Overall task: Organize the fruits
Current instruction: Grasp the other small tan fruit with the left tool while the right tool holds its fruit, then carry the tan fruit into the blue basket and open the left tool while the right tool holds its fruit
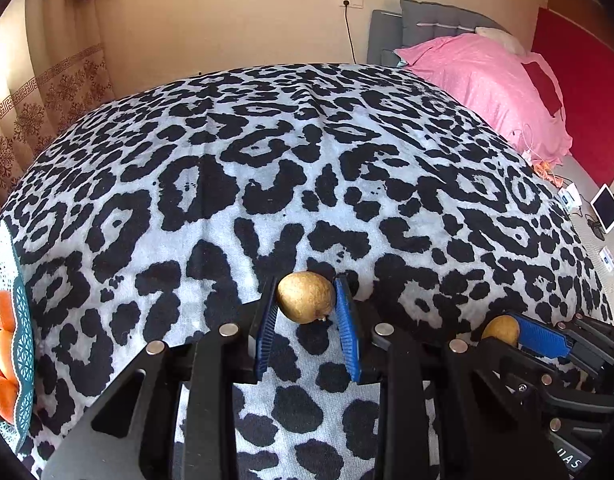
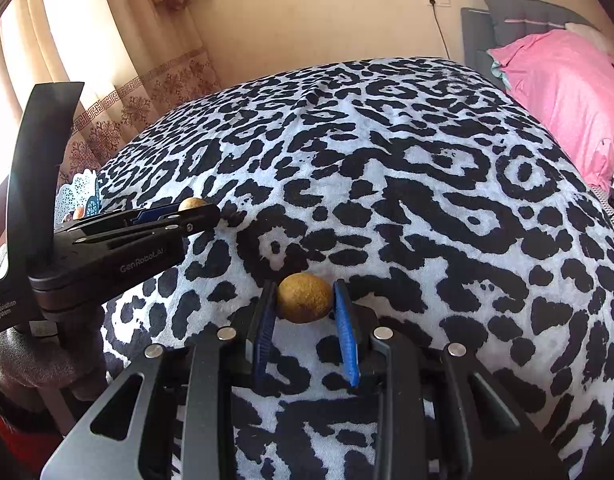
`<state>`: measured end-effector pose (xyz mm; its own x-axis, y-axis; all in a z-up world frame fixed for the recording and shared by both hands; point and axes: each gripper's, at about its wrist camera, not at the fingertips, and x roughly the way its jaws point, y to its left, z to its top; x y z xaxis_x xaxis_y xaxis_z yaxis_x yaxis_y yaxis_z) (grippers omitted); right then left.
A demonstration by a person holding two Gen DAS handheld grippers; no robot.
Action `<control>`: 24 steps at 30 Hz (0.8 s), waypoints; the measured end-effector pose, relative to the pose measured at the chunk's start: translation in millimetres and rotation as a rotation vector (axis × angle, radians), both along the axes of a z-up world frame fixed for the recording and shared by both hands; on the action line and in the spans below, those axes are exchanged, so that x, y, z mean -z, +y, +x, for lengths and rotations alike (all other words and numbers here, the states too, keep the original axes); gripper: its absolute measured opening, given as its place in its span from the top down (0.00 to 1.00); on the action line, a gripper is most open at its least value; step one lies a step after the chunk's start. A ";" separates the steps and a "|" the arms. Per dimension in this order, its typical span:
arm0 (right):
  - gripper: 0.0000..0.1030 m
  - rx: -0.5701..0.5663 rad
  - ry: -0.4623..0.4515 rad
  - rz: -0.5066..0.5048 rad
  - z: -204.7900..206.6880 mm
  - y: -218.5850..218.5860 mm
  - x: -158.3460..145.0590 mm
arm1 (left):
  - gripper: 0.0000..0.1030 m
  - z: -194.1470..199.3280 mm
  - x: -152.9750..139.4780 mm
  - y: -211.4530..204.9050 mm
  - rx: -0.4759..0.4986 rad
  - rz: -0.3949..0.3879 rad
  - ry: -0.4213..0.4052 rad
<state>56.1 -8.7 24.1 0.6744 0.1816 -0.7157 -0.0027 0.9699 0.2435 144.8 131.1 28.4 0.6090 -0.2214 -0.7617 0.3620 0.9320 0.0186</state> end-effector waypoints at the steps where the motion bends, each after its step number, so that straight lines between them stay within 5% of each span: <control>1: 0.72 0.000 -0.001 -0.002 -0.2 0.2 -0.1 | 0.71 -1.6 -1.9 1.5 -0.004 0.001 -0.005; 24: 0.72 0.011 -0.011 -0.068 -2.2 7.4 -0.9 | 0.71 -35.6 -29.1 32.8 -0.053 -0.002 -0.086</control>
<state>53.8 -1.3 25.0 0.6843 0.1257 -0.7183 0.0054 0.9841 0.1773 109.2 163.9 57.5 0.6827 -0.1889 -0.7058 0.3095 0.9498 0.0451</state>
